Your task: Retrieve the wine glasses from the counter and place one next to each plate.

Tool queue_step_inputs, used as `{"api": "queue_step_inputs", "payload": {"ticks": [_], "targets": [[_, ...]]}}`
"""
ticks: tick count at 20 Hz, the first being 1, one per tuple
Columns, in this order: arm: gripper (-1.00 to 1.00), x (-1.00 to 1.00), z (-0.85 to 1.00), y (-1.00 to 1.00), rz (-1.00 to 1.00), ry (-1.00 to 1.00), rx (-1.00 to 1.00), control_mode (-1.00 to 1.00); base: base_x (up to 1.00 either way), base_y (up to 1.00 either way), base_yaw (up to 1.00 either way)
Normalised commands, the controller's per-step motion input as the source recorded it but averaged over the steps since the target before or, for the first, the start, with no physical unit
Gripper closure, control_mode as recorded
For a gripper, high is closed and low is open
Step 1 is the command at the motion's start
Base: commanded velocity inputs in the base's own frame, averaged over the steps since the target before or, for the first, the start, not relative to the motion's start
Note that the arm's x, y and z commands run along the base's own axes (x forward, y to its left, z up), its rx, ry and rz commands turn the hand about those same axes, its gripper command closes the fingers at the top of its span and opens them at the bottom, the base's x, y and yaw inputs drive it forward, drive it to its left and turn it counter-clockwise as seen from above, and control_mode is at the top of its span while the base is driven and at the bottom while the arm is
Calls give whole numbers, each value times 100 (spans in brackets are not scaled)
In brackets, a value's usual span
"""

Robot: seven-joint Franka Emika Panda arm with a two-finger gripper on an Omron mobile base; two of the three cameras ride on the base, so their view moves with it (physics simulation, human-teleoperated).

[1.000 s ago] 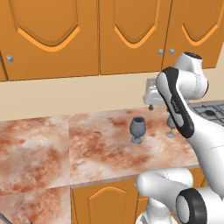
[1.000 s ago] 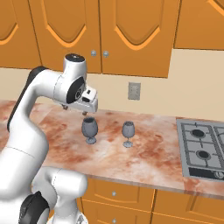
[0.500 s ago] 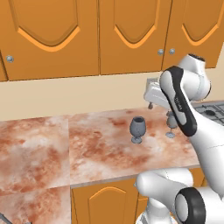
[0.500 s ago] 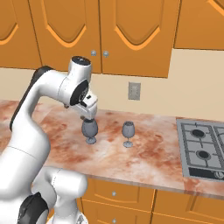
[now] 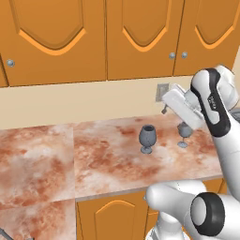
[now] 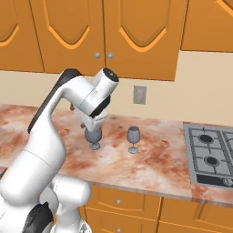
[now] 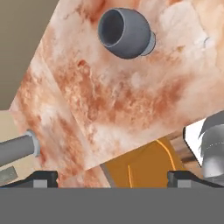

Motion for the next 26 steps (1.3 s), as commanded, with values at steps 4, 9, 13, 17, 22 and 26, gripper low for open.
{"api": "queue_step_inputs", "payload": {"ticks": [4, 9, 13, 17, 22, 26], "targets": [[-100, 0, -8, -5, -18, 26, 37, -100, 0, 0, 0], [-100, 0, -12, -14, -23, 32, 37, -100, 0, 0, 0], [-100, 0, -12, -24, -21, 43, 29, -100, 0, 0, 0], [-100, 0, -13, -7, -15, 32, 10, -100, 0, 0, 0], [-100, 1, -28, -5, -13, 13, 13, -100, 0, 0, 0], [-100, 11, -38, 0, -3, 0, 10, -100, 0, 0, 0]]}}
